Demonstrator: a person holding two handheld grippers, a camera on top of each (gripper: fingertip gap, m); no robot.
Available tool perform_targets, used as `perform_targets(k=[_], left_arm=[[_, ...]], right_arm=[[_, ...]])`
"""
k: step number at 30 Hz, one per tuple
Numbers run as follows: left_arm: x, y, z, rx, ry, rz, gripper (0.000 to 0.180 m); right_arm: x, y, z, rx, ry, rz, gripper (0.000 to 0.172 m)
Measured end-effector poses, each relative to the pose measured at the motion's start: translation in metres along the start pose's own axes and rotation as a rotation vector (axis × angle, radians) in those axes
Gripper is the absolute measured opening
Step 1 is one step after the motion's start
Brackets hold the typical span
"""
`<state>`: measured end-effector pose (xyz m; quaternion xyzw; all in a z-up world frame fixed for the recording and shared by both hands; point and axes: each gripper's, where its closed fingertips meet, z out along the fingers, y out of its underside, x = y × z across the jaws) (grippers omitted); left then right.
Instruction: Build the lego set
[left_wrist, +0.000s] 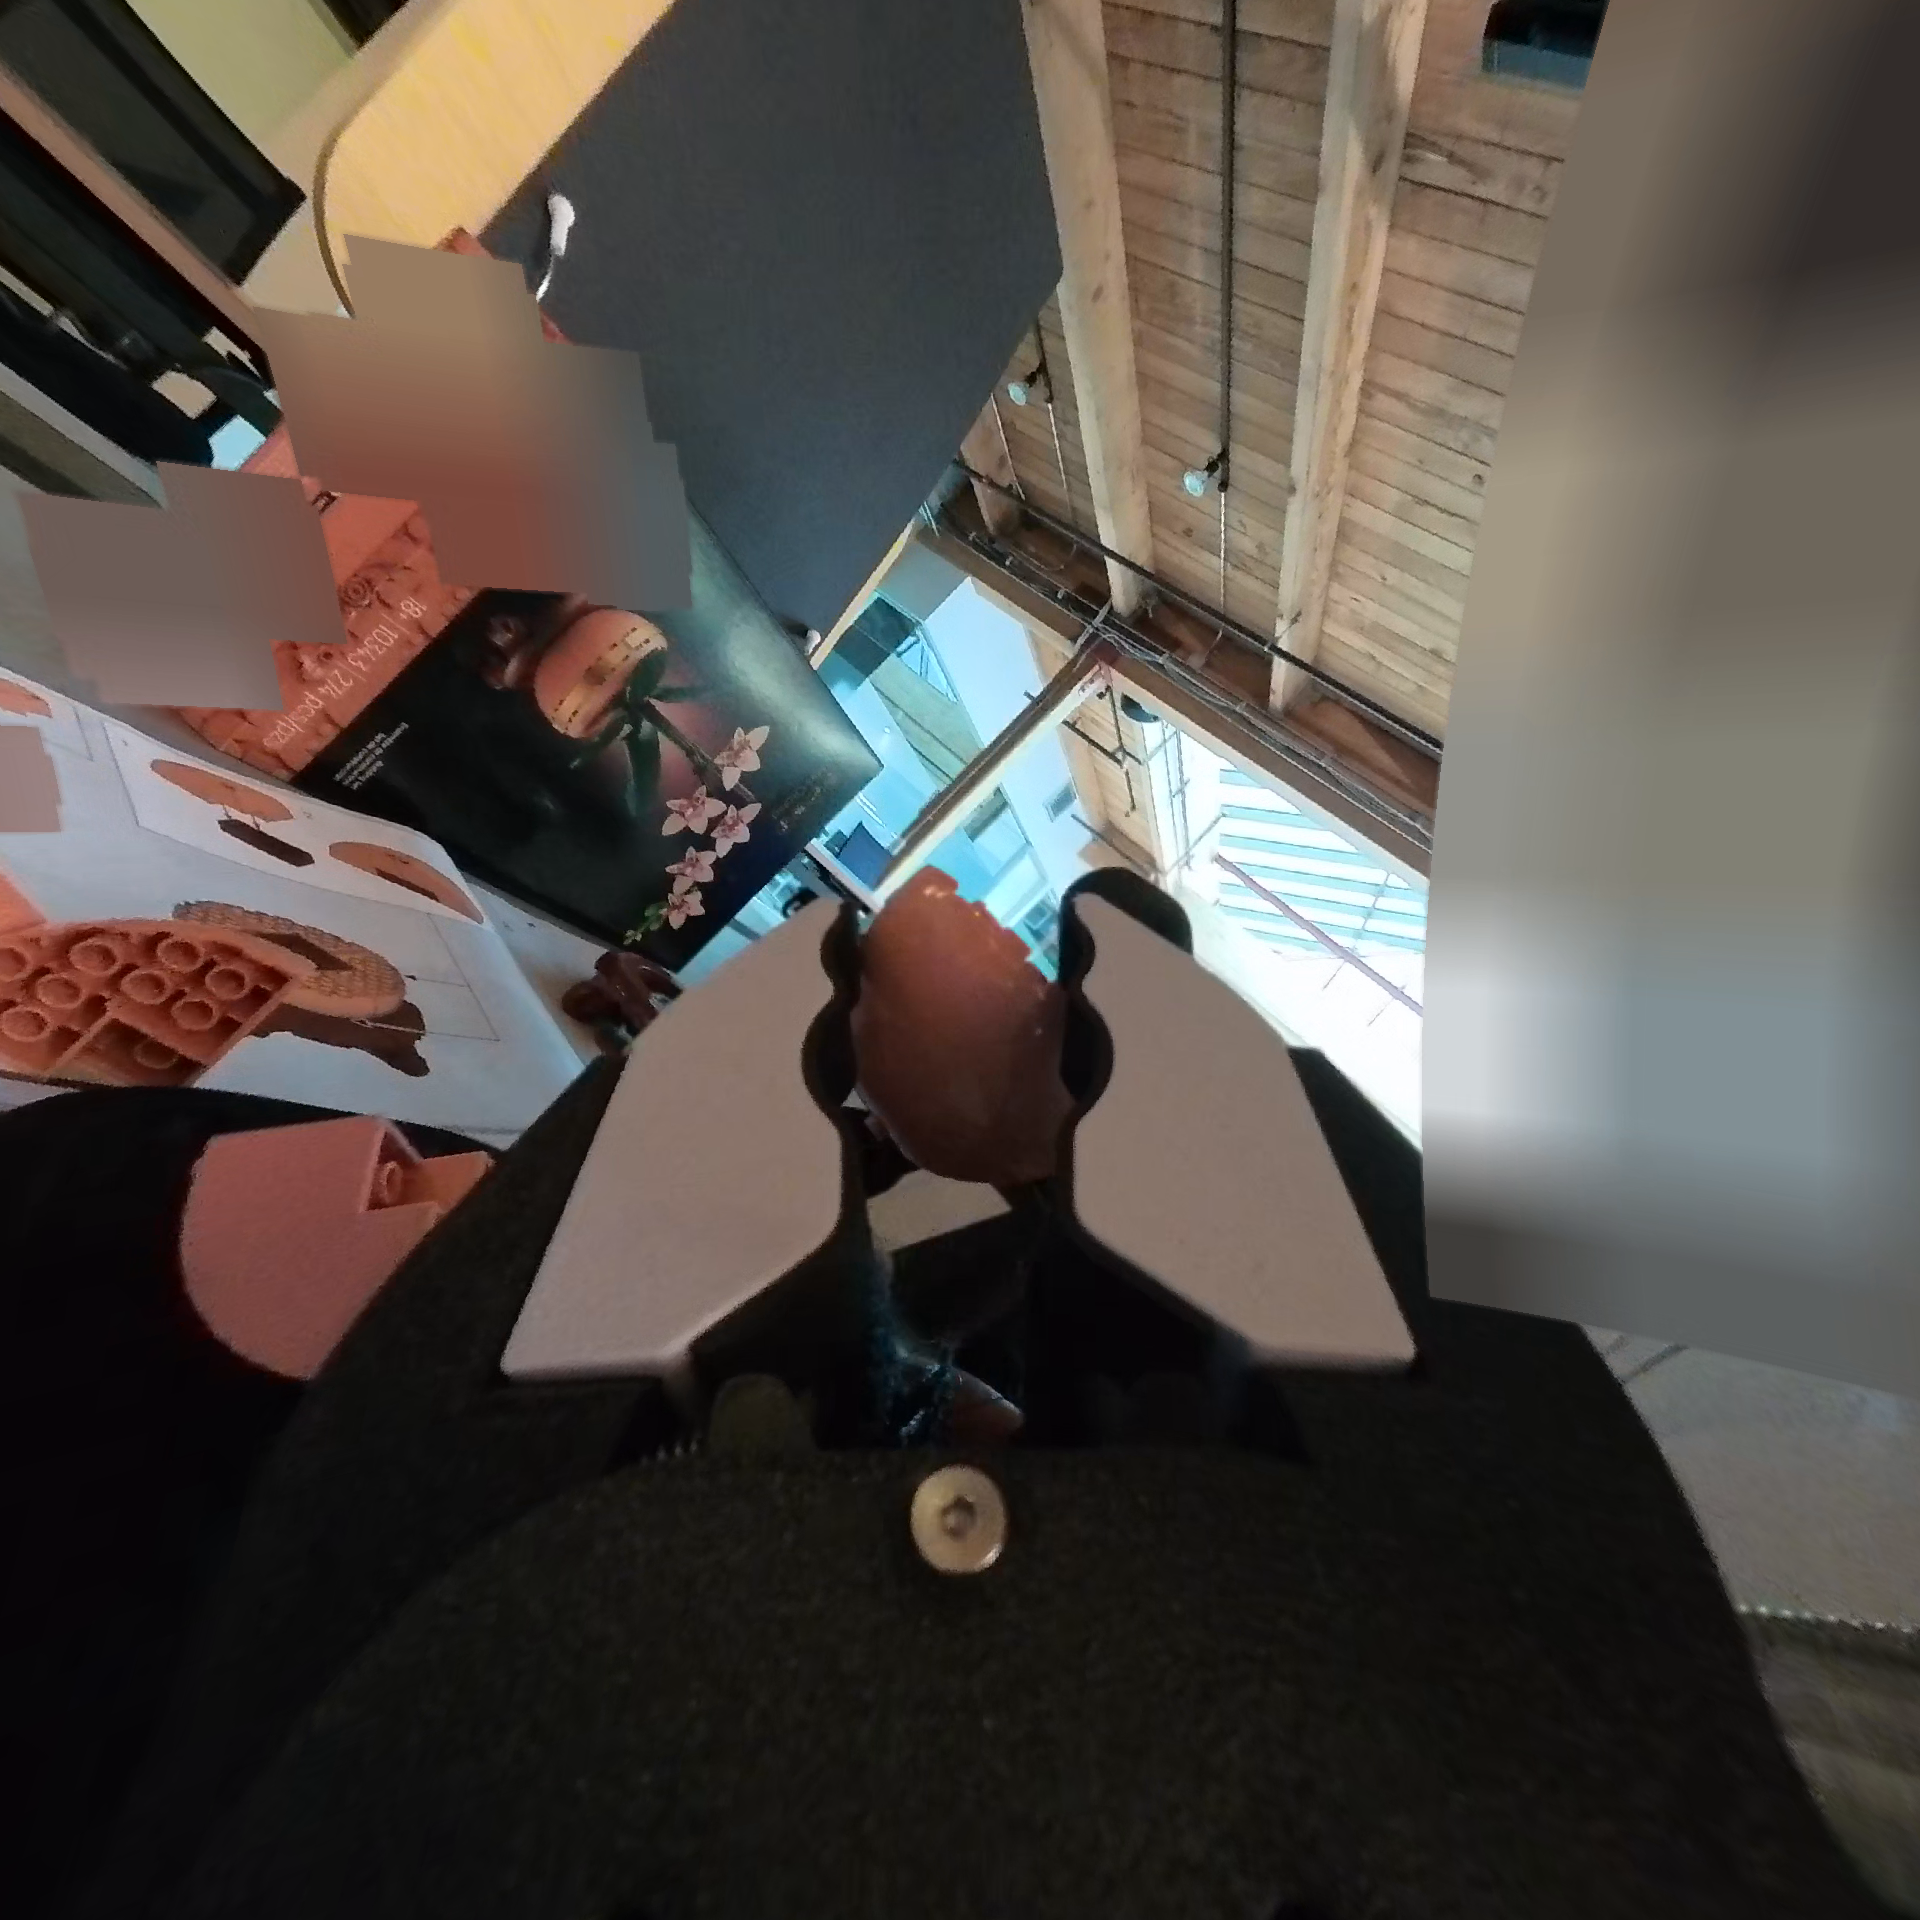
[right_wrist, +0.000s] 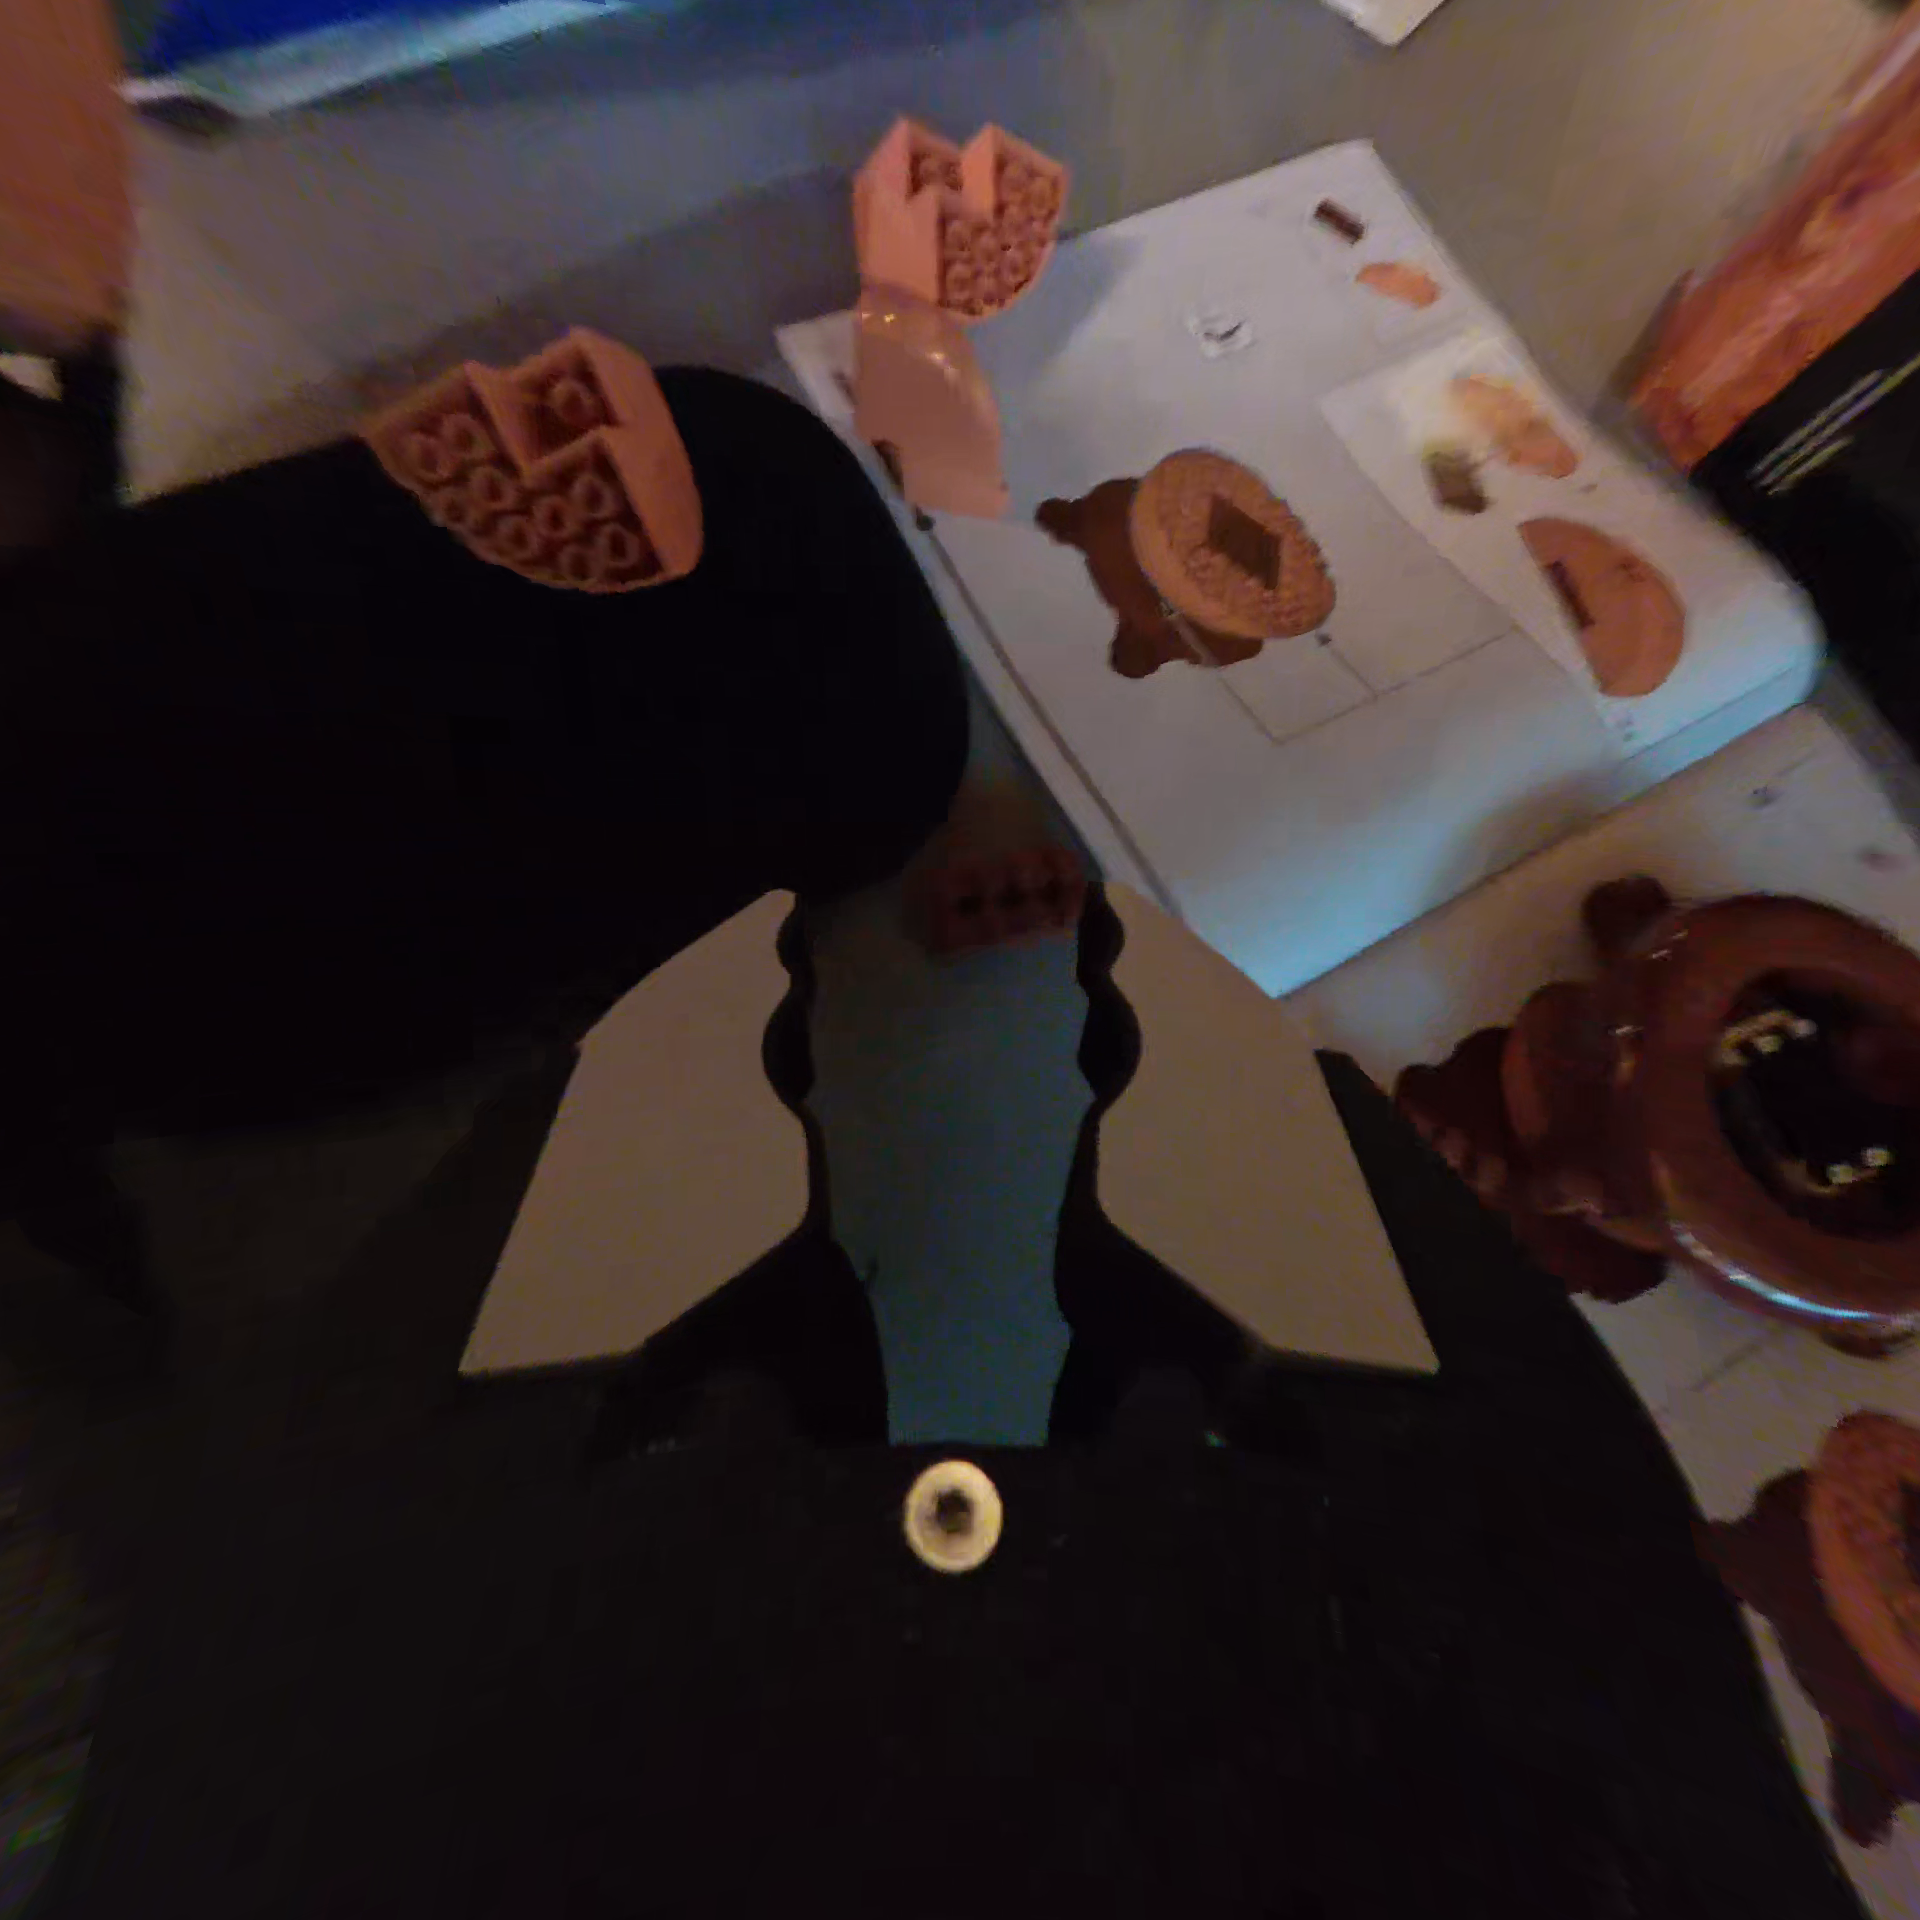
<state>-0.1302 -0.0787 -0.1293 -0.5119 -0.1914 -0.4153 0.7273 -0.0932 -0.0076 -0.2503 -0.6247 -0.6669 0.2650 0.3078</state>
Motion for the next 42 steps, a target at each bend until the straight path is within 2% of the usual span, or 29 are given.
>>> perform_targets(k=[3, 5, 6, 10, 12, 14, 16, 17, 20, 31, 34, 38, 42], left_arm=[[0.001, -0.004, -0.004, 0.026, -0.007, 0.006, 0.036], [0.001, -0.007, -0.007, 0.031, -0.014, 0.011, 0.035], [0.001, -0.01, -0.009, 0.033, -0.02, 0.015, 0.036], [0.0, -0.024, -0.019, 0.043, -0.044, 0.065, 0.036], [0.0, -0.032, -0.024, 0.062, -0.056, 0.086, 0.036], [0.001, -0.04, -0.029, 0.082, -0.069, 0.109, 0.036], [0.002, -0.046, -0.031, 0.1, -0.078, 0.126, 0.036], [0.003, -0.047, -0.032, 0.107, -0.08, 0.133, 0.036], [0.002, -0.047, -0.032, 0.113, -0.09, 0.141, 0.036], [-0.003, -0.046, -0.026, 0.108, -0.092, 0.124, 0.036], [-0.003, -0.045, -0.024, 0.099, -0.093, 0.133, 0.036], [-0.004, -0.043, -0.022, 0.094, -0.094, 0.125, 0.036], [-0.005, -0.042, -0.022, 0.094, -0.096, 0.126, 0.036]], right_arm=[[0.006, -0.003, 0.009, -0.025, 0.108, -0.047, 0.043], [0.012, 0.007, 0.015, -0.085, 0.151, -0.115, 0.027], [0.012, 0.006, 0.015, -0.065, 0.156, -0.143, 0.022], [0.013, 0.006, 0.011, -0.031, 0.049, -0.041, 0.02], [-0.004, -0.012, 0.002, 0.072, -0.152, 0.119, 0.02], [-0.041, -0.042, -0.016, 0.183, -0.513, 0.356, 0.02], [-0.081, -0.061, -0.037, 0.163, -0.952, 0.626, 0.02], [-0.09, -0.061, -0.036, 0.123, -1.049, 0.714, 0.021], [-0.094, -0.036, -0.006, -0.01, -0.988, 0.711, 0.021], [-0.046, -0.041, 0.009, 0.028, -0.737, 0.492, 0.021], [-0.039, -0.047, 0.007, 0.088, -0.739, 0.47, 0.012], [-0.042, -0.043, 0.006, 0.083, -0.705, 0.339, 0.017], [-0.03, -0.051, 0.007, 0.148, -0.591, 0.238, 0.006]])
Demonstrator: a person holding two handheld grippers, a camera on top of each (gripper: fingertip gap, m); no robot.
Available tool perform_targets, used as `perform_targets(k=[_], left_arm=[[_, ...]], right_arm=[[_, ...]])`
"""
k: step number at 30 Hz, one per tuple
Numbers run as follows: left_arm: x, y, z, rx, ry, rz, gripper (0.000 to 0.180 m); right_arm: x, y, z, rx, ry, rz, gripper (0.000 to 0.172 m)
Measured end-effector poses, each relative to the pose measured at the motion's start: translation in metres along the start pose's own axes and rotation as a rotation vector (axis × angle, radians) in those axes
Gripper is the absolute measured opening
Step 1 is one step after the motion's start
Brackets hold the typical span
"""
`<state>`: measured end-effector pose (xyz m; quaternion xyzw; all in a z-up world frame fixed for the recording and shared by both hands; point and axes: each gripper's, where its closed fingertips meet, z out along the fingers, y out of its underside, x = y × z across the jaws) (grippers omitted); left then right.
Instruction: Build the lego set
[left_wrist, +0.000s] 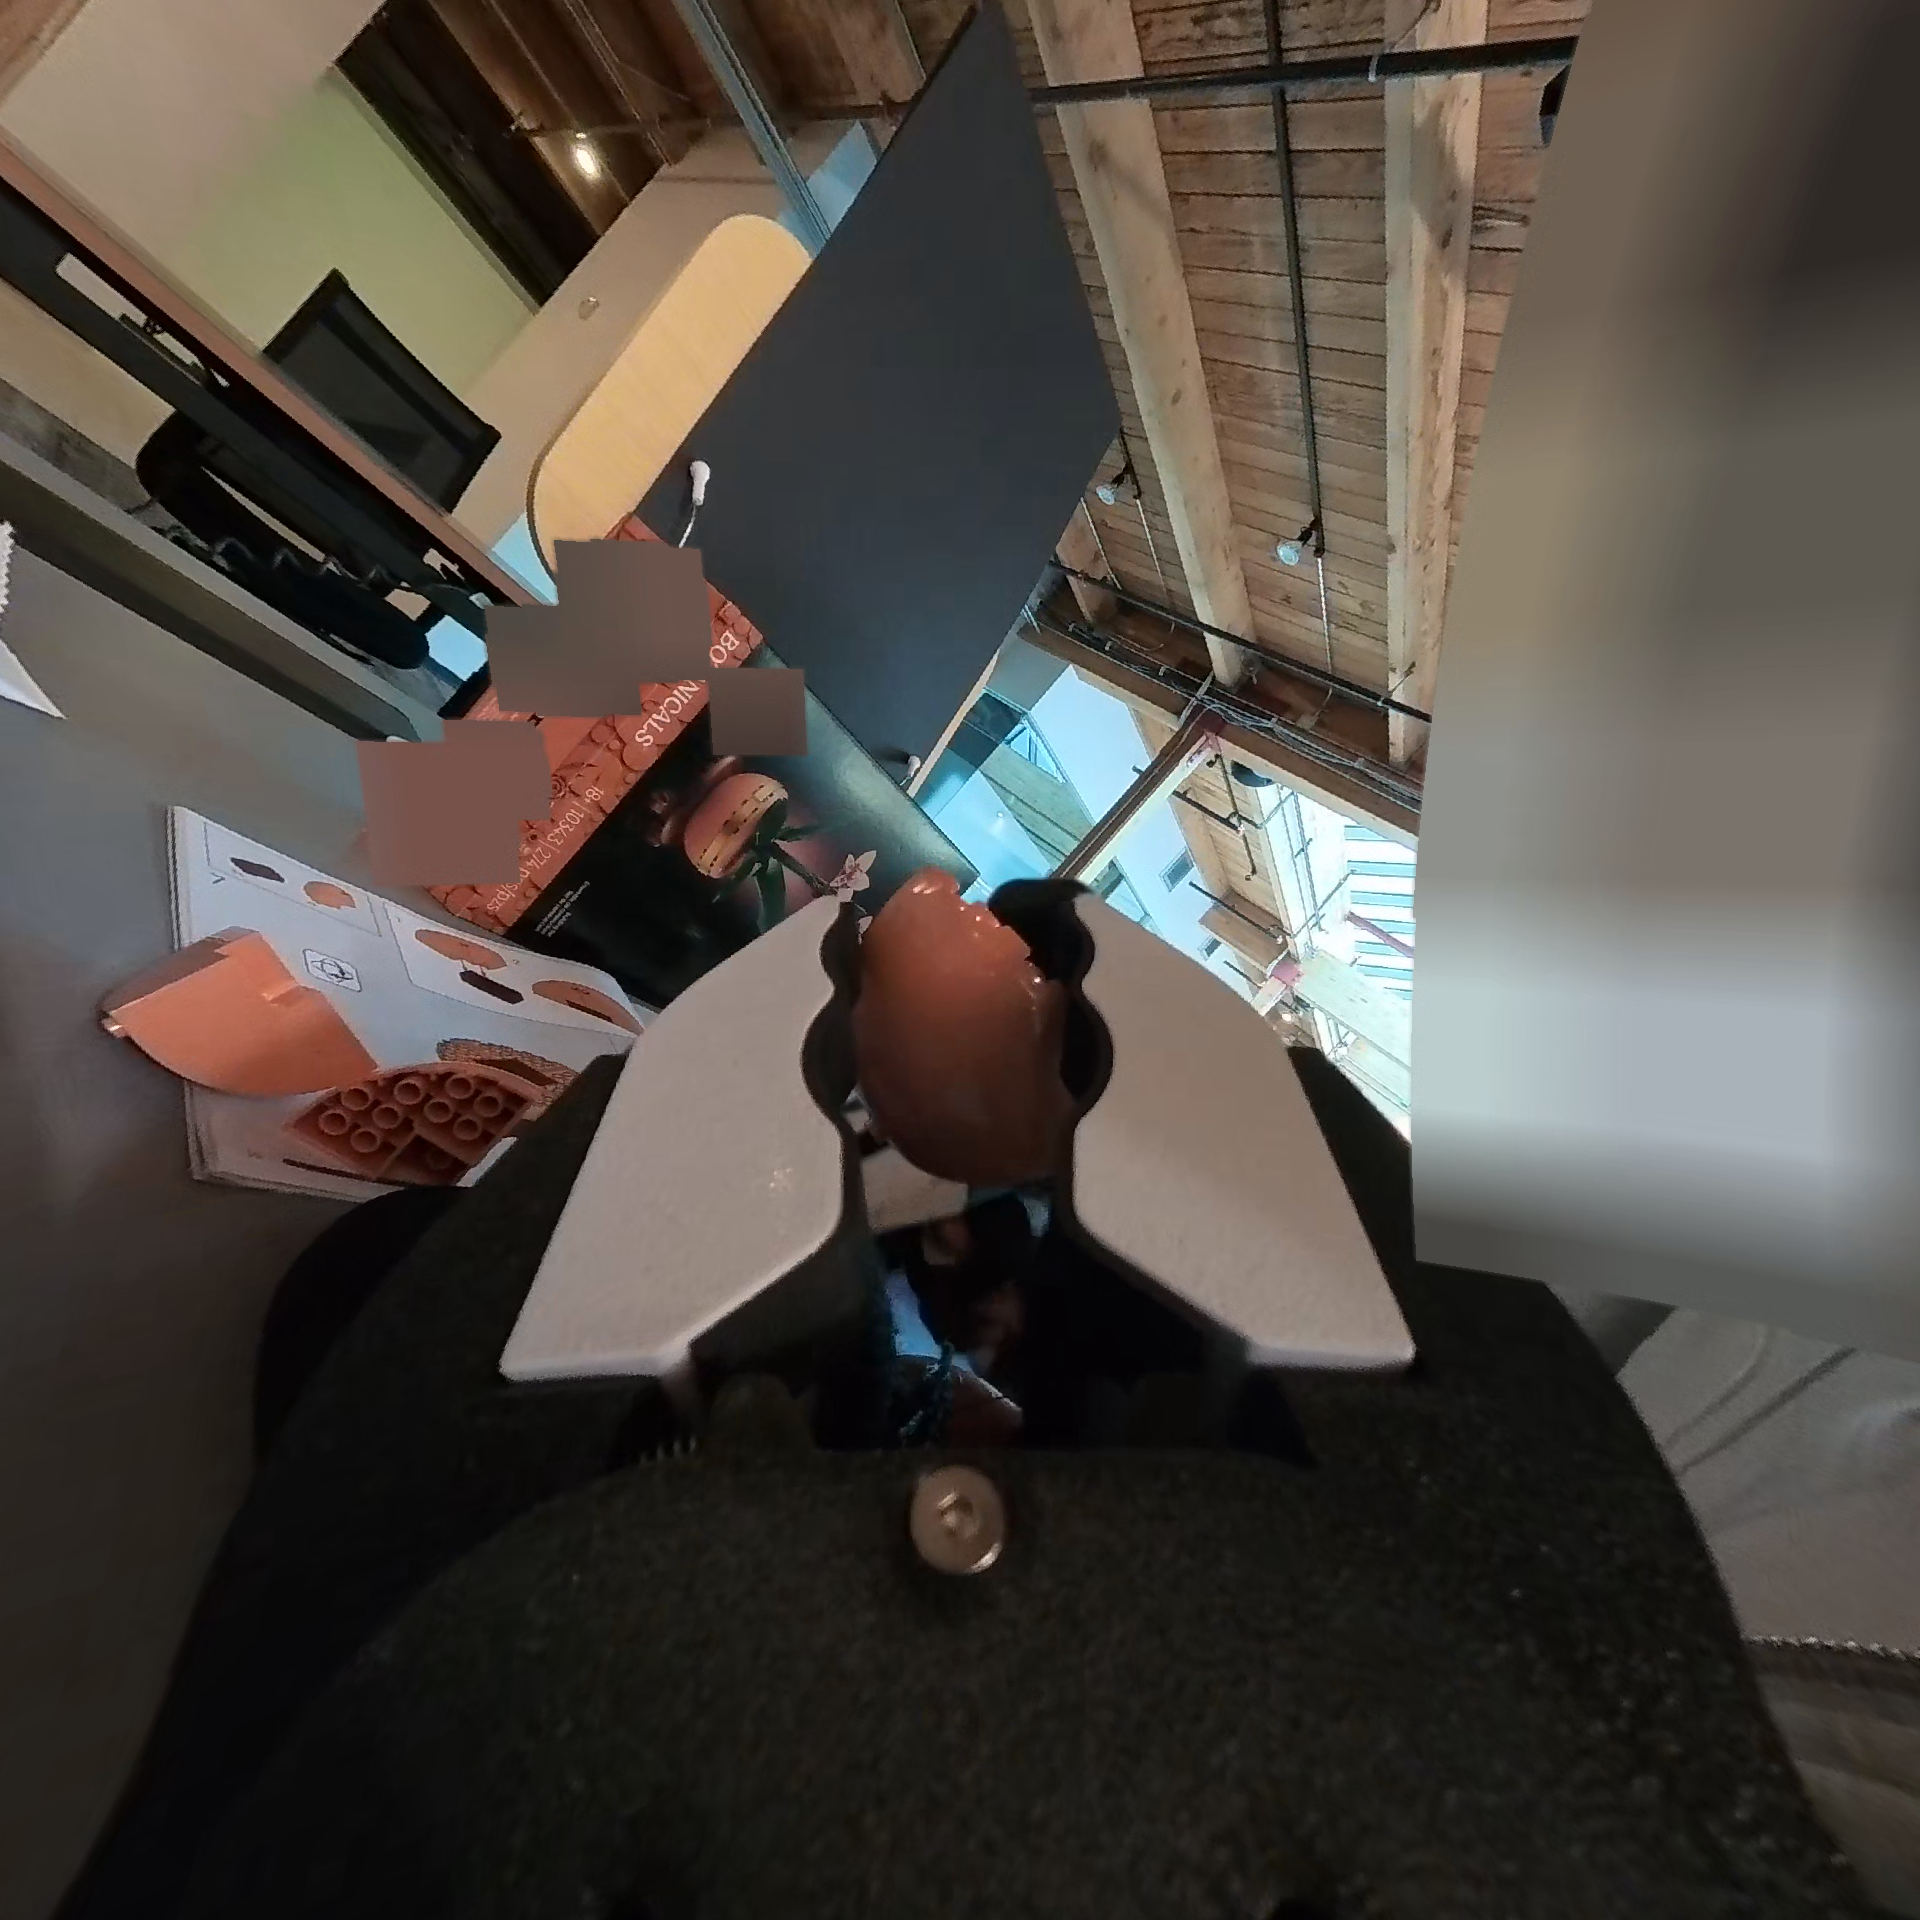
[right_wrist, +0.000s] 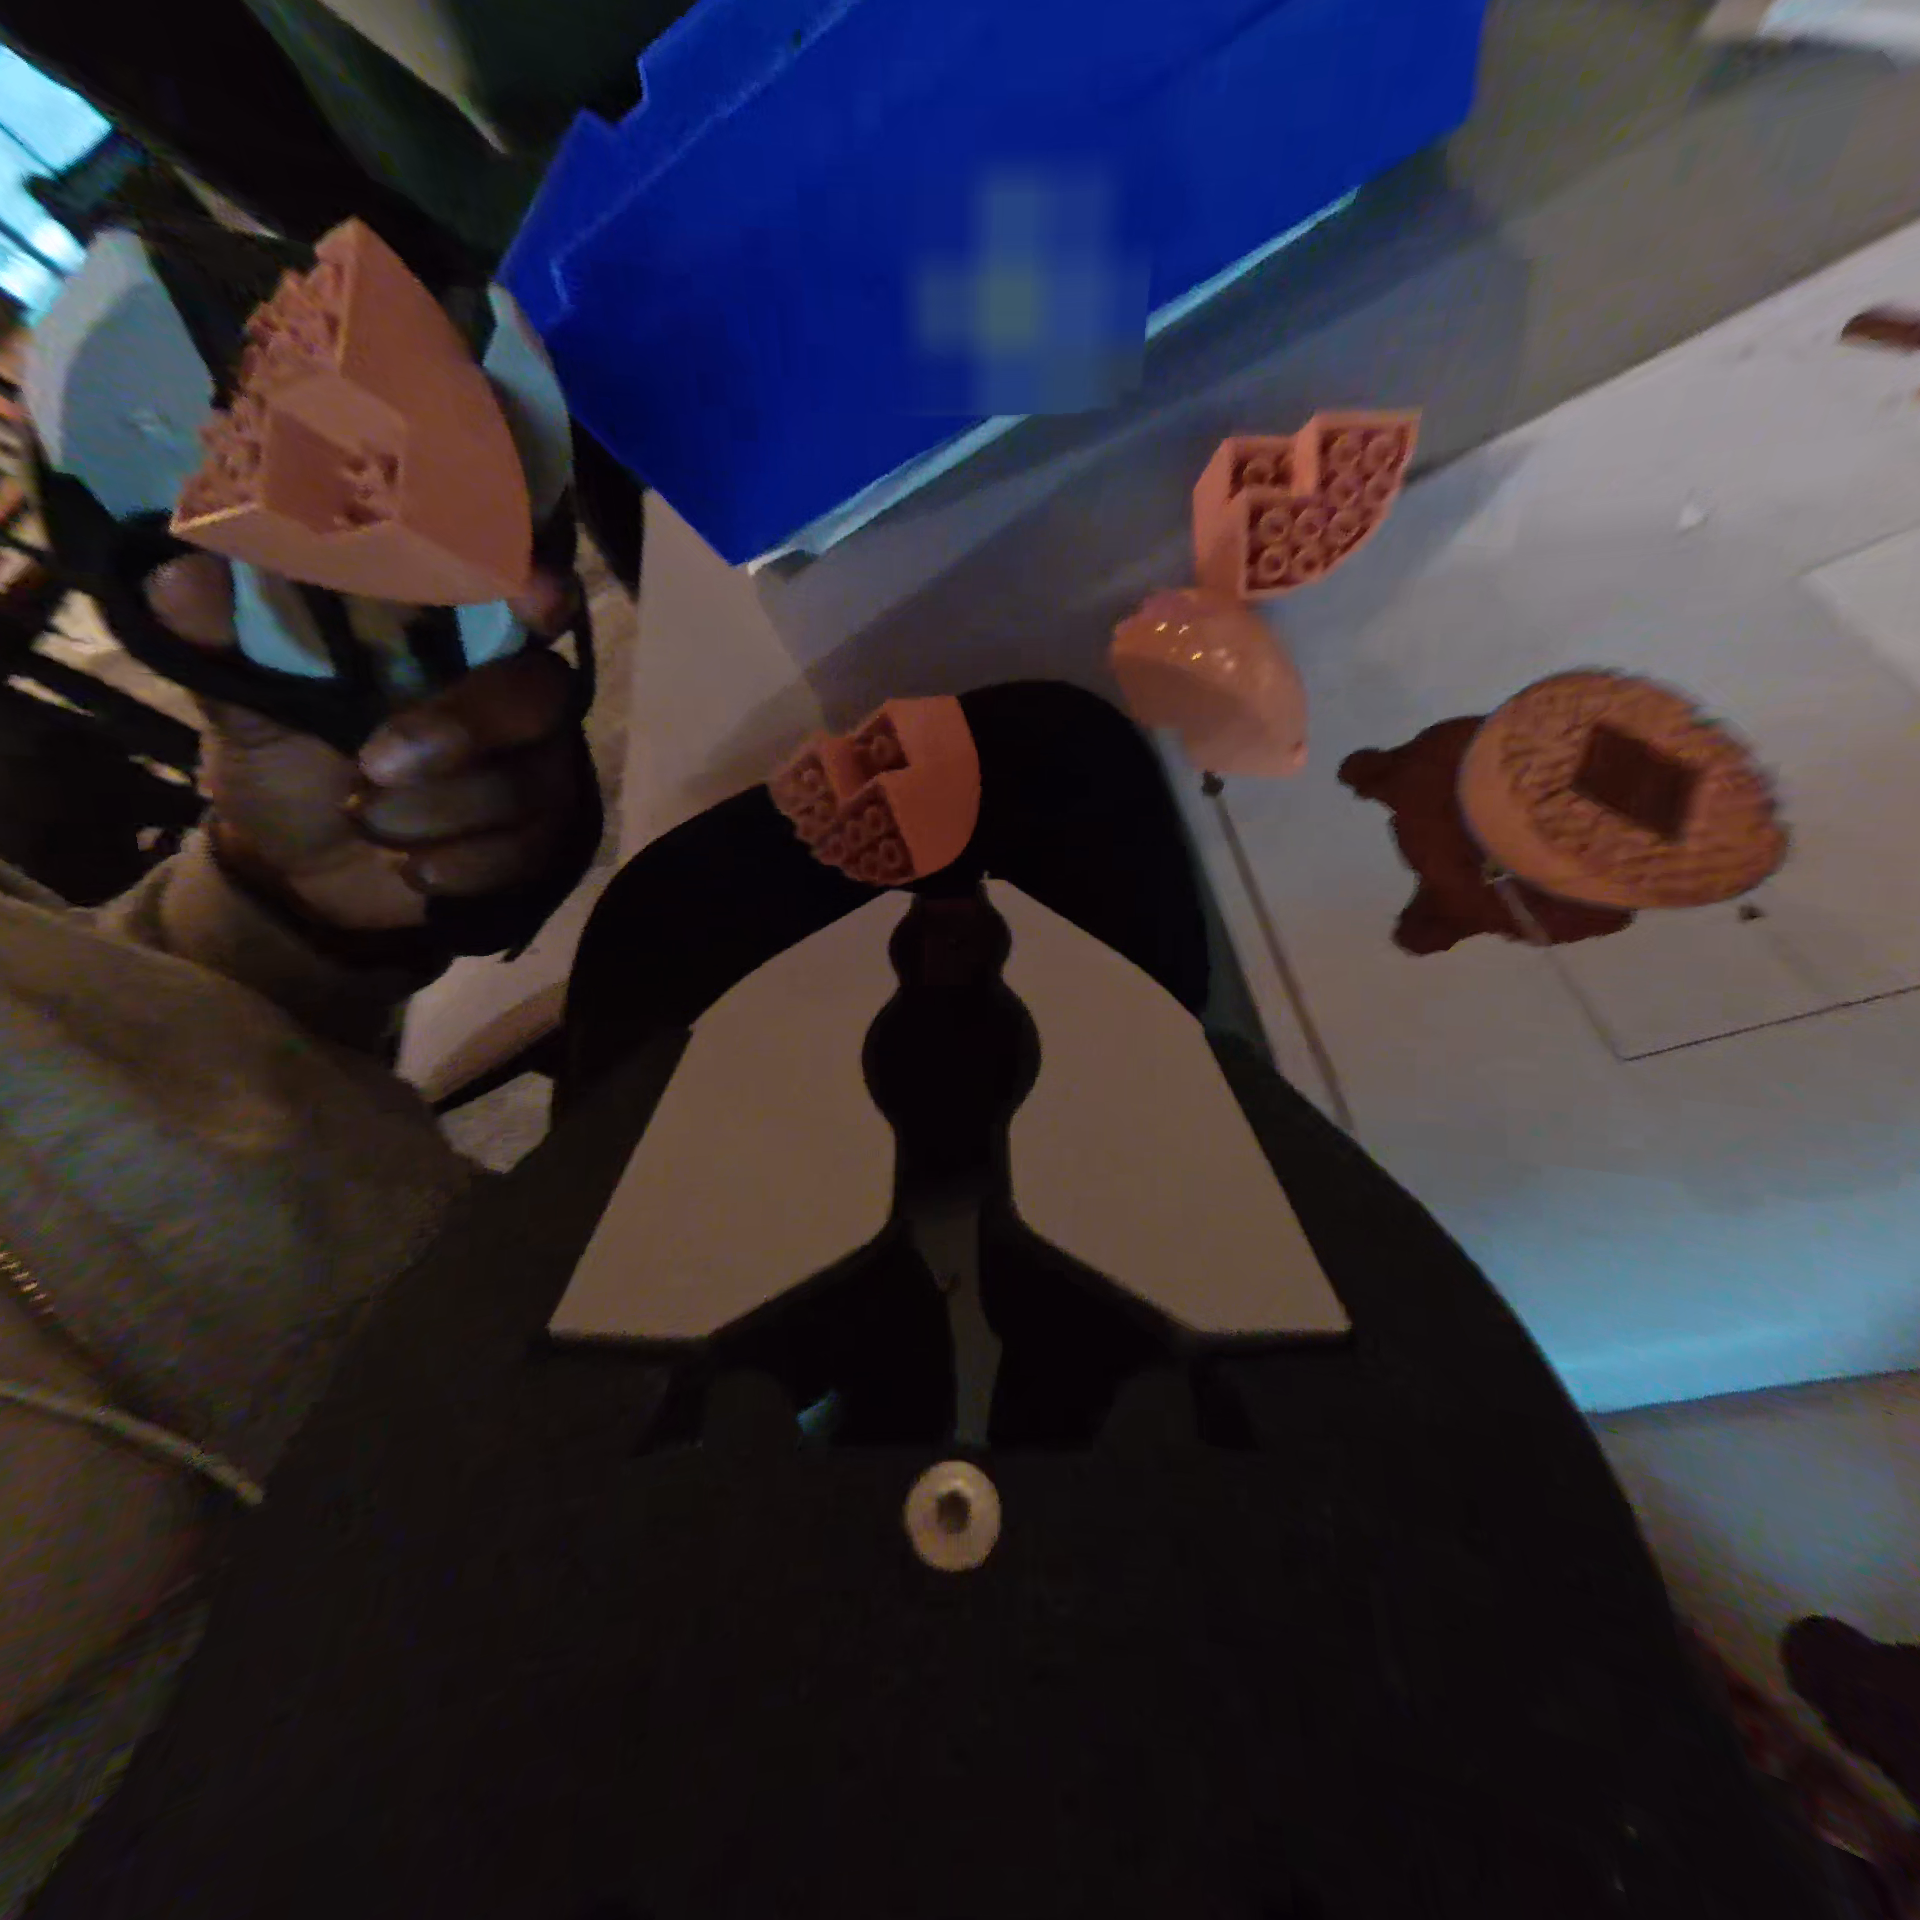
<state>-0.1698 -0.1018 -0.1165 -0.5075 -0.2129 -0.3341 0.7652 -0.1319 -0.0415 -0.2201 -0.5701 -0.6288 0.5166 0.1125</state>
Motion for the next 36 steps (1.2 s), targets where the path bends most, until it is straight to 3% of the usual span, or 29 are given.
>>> perform_targets(k=[12, 17, 21, 24, 27, 30, 32, 34, 36], left_arm=[[0.001, 0.004, 0.002, -0.009, 0.007, -0.007, 0.035], [-0.01, 0.012, 0.001, -0.045, -0.069, -0.007, 0.034], [-0.013, 0.02, -0.004, -0.091, -0.11, -0.038, 0.033], [-0.017, 0.02, -0.008, -0.079, -0.134, -0.081, 0.032], [-0.018, 0.025, -0.008, -0.108, -0.138, -0.123, 0.032], [-0.013, 0.032, -0.005, -0.154, -0.1, -0.154, 0.032], [-0.012, 0.031, -0.004, -0.151, -0.092, -0.173, 0.03], [-0.012, 0.027, -0.003, -0.132, -0.098, -0.191, 0.007], [-0.007, 0.022, -0.002, -0.109, -0.068, -0.181, 0.006]], right_arm=[[0.032, 0.003, 0.007, -0.056, 0.058, 0.039, 0.0], [0.023, 0.013, 0.015, -0.102, 0.019, 0.029, 0.002], [0.0, -0.001, 0.001, -0.099, -0.064, -0.265, 0.017], [-0.002, 0.0, -0.011, -0.243, -0.032, -0.578, 0.039], [-0.006, 0.016, -0.018, -0.459, -0.109, -0.895, 0.039], [-0.002, 0.004, -0.013, -0.481, -0.198, -1.205, 0.035], [-0.006, -0.005, -0.004, -0.484, -0.334, -1.249, 0.035], [-0.006, -0.006, 0.005, -0.556, -0.458, -1.247, 0.037], [0.001, 0.002, 0.015, -0.656, -0.525, -1.281, 0.039]])
